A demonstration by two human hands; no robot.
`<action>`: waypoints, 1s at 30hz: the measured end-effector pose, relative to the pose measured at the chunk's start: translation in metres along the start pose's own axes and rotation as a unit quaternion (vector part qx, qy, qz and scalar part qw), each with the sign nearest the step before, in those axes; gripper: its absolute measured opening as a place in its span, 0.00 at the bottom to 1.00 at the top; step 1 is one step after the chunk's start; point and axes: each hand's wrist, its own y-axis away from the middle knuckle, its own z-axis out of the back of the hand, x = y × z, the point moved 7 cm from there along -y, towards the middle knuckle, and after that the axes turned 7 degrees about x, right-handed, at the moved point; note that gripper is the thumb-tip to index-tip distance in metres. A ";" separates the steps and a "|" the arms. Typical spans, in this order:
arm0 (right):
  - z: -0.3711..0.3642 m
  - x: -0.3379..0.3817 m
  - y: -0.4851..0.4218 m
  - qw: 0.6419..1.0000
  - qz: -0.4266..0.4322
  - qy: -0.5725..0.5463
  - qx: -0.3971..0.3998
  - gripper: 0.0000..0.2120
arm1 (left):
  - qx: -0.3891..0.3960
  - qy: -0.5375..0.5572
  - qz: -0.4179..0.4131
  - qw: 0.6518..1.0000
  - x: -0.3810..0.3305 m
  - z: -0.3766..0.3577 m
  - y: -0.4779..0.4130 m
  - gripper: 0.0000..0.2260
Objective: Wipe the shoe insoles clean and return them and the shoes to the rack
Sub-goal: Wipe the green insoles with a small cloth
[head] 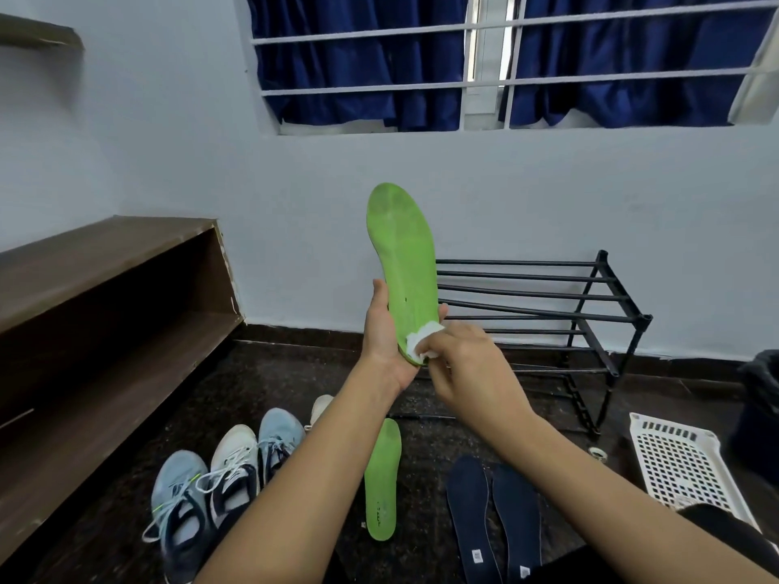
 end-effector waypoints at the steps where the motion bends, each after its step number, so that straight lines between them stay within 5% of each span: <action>1: -0.002 -0.001 0.000 1.000 -0.011 0.001 0.002 0.10 | -0.001 0.003 0.001 1.000 0.003 0.000 -0.003 0.31; 9: 0.005 -0.017 -0.001 0.978 -0.087 -0.187 0.014 0.11 | -0.009 0.040 0.028 0.999 0.022 -0.004 -0.021 0.34; 18: -0.005 -0.038 -0.009 0.993 -0.063 0.008 0.100 0.16 | -0.030 0.021 0.020 0.999 0.032 -0.014 -0.028 0.28; 22: 0.010 -0.039 0.001 0.990 -0.080 -0.110 0.045 0.10 | -0.025 0.021 0.030 0.999 0.035 -0.018 -0.024 0.27; 30: 0.013 -0.054 0.011 0.947 -0.179 -0.261 0.056 0.11 | -0.057 0.023 0.050 0.997 0.046 -0.029 -0.018 0.28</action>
